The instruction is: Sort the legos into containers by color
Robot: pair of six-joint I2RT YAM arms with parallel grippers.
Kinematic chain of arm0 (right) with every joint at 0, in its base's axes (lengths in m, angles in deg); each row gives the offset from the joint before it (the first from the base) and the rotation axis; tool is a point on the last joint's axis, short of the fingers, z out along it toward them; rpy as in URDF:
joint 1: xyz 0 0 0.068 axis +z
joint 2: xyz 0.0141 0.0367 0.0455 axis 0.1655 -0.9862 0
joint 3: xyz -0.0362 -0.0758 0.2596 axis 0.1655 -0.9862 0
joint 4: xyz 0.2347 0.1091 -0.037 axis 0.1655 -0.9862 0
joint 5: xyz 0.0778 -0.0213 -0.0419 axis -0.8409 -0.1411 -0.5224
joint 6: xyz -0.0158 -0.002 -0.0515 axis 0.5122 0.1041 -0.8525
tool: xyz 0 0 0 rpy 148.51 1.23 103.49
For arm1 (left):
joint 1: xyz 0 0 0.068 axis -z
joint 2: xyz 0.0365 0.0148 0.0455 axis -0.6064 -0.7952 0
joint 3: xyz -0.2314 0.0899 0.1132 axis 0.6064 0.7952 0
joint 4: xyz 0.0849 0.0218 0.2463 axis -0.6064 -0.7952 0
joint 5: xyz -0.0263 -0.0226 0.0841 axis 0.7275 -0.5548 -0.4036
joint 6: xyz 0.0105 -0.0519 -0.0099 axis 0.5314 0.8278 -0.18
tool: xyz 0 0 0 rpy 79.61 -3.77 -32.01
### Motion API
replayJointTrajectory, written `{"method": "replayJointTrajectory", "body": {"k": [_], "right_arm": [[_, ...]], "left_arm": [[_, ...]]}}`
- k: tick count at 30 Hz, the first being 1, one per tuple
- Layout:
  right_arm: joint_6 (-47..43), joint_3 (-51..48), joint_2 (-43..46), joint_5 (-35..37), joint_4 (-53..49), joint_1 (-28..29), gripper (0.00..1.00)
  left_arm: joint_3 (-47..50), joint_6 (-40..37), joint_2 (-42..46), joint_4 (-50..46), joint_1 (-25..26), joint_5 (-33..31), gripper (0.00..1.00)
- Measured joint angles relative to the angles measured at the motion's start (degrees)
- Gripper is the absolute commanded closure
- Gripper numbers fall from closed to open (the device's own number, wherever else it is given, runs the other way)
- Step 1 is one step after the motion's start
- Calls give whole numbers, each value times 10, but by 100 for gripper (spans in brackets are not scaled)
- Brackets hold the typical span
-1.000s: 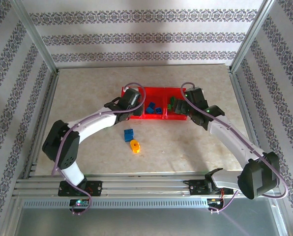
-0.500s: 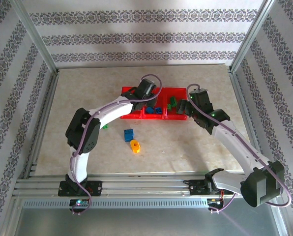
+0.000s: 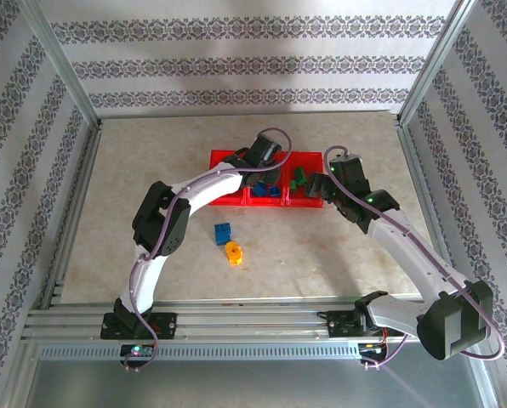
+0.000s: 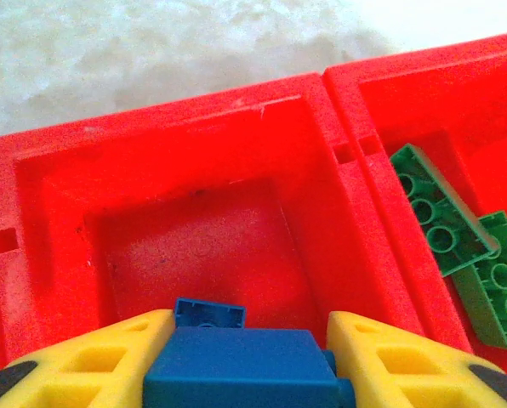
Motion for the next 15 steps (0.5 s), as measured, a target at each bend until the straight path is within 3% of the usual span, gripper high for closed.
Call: {"method": "replayJointTrajectory", "body": {"k": [15], "right_arm": [[4, -4, 2, -9, 3, -4, 5]], "left_arm": [[-22, -8, -22, -13, 10, -1, 41]]}}
